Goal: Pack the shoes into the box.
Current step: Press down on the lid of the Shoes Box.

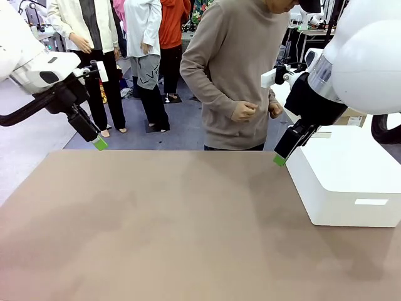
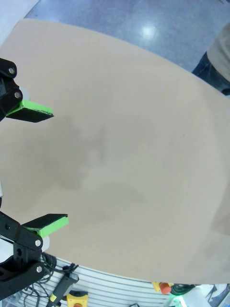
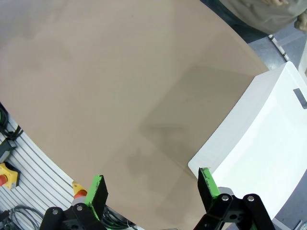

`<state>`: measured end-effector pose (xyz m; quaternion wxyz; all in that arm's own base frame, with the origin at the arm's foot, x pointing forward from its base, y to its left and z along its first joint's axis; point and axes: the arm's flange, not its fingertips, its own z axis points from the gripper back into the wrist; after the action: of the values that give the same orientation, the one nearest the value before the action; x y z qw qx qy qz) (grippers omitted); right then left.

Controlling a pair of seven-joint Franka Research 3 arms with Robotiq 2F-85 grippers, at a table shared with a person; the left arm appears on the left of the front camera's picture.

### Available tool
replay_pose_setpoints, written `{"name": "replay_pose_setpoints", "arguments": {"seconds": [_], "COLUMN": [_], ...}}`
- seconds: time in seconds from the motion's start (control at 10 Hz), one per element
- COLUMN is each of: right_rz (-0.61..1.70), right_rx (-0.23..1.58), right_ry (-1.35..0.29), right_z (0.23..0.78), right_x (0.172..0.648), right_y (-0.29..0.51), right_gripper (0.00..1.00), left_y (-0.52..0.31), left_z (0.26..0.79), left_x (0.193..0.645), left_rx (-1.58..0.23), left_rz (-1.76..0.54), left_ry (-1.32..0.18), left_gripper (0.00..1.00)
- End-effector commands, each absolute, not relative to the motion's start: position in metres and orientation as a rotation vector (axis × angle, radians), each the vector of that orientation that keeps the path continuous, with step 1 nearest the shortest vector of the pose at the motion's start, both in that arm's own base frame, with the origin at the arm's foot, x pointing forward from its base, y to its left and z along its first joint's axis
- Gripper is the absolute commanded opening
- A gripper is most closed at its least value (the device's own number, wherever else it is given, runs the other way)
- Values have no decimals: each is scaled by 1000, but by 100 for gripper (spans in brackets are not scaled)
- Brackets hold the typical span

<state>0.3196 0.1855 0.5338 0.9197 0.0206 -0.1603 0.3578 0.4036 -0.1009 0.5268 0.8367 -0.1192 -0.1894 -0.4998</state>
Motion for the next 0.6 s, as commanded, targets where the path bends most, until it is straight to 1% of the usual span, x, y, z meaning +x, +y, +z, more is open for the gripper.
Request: {"name": "replay_pose_setpoints", "arguments": {"seconds": [0.0,0.5], "right_rz": [732,732], "right_rx": [36,36], "right_ry": [-325,-325], "right_z": [537,537], "right_x": [321,321], "right_y": [186,186], "right_gripper": [100,100], "left_y": [-99,-99], "left_z": [526,526], "left_x": [403,403], "left_rx": [-238,-238], "left_rz": [-1057,-1057], "left_ry": [-401,-401], "left_gripper": [100,100]}}
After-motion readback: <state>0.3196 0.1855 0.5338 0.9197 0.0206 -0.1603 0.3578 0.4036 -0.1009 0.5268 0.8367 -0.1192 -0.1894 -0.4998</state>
